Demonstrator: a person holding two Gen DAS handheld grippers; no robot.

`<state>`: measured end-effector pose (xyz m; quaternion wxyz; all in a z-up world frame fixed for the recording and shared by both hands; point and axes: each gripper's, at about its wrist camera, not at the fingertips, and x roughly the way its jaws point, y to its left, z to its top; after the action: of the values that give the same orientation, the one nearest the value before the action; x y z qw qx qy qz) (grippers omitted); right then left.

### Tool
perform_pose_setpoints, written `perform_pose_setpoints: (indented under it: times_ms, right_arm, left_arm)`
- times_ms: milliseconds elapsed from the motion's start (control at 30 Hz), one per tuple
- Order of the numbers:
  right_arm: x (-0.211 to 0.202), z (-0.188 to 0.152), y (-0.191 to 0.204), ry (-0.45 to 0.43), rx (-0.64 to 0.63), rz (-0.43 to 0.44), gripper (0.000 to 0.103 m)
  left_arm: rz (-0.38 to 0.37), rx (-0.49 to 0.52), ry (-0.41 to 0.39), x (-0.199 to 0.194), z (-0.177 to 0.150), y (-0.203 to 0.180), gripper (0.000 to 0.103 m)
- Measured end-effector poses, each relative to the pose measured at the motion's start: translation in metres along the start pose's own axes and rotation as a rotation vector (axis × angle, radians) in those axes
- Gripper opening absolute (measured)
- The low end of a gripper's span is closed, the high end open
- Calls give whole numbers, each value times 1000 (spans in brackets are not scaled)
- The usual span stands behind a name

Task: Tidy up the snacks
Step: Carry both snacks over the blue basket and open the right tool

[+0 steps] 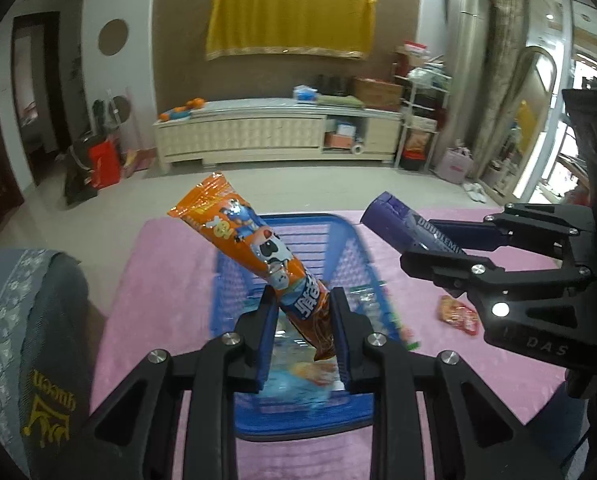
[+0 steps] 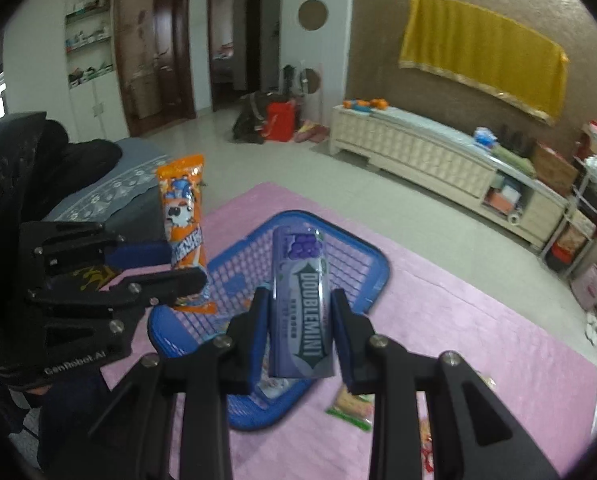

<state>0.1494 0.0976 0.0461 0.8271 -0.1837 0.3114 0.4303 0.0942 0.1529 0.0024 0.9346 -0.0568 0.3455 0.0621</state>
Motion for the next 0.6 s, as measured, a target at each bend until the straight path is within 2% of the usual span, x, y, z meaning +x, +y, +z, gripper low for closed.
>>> perform_pose_setpoints:
  times_ms: [300,400,500,600]
  right_arm:
    - [75,18,22,103,-97,75,35]
    - [100,19,20,146,-118,81,35]
    - [126,16,16,190,-139,50,35]
    - [147,9,9,231,-135,69,35]
  left_arm:
    - [21,-95,68,28,-3,52,24]
    - [19,-95,85,39,-4,57,24]
    - [16,-77,93,46,-4,57,24]
    - [4,-75,102,55,-1,55,24]
